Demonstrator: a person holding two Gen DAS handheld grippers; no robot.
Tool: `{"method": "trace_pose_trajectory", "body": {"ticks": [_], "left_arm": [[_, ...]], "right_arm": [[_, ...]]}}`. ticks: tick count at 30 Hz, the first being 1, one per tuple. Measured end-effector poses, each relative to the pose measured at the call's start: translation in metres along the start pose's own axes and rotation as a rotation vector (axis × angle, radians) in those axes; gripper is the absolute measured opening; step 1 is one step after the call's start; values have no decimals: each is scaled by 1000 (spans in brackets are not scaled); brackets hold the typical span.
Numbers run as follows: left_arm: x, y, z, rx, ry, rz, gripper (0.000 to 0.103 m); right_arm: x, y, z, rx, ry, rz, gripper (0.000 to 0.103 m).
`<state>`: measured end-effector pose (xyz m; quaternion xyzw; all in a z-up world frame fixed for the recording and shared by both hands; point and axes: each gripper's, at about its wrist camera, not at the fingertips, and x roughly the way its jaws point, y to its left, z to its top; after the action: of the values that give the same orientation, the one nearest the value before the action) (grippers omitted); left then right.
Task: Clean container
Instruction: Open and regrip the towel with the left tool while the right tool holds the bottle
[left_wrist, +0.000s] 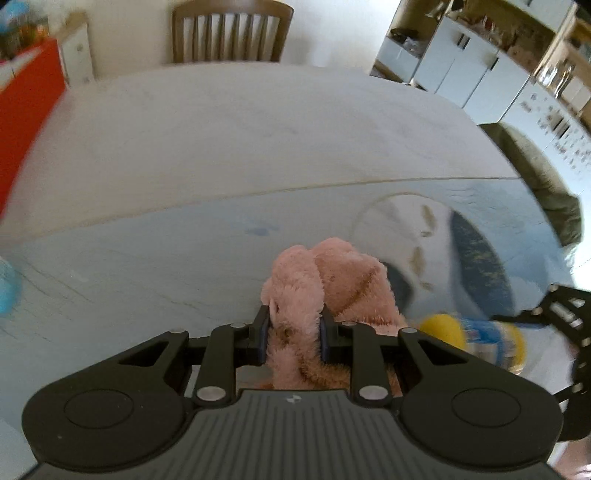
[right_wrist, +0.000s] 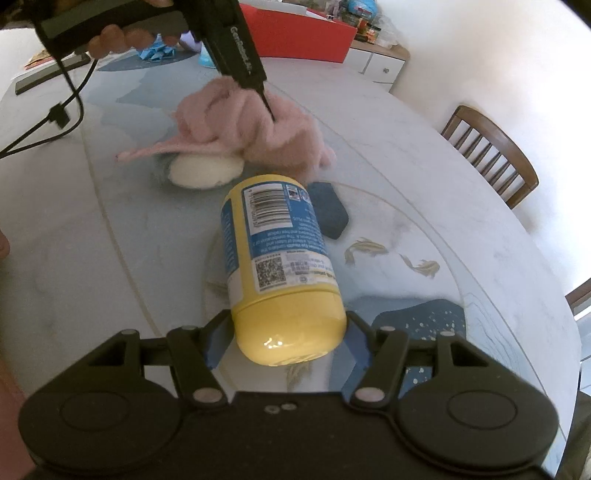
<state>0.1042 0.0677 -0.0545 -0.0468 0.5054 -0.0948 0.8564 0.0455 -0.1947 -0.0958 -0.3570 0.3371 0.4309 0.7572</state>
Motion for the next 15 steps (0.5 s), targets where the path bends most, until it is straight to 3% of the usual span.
{"method": "trace_pose_trajectory", "body": {"ticks": [7,10,12,15], "left_arm": [[-18,-15,-1,73,-26,-67,31],[-29,-21,0,87,-58,-60,47],[-43,-26,2,111,-92,-74,68],[-56,-38,3,162,-117,-121,80]], "right_arm": [[3,4,-2,23,3,-3,63],[3,4,-3,22,3,-4,63],[3,5,-3,24,2,-4,63],[2,6,-3,24,2,-4,63]]}}
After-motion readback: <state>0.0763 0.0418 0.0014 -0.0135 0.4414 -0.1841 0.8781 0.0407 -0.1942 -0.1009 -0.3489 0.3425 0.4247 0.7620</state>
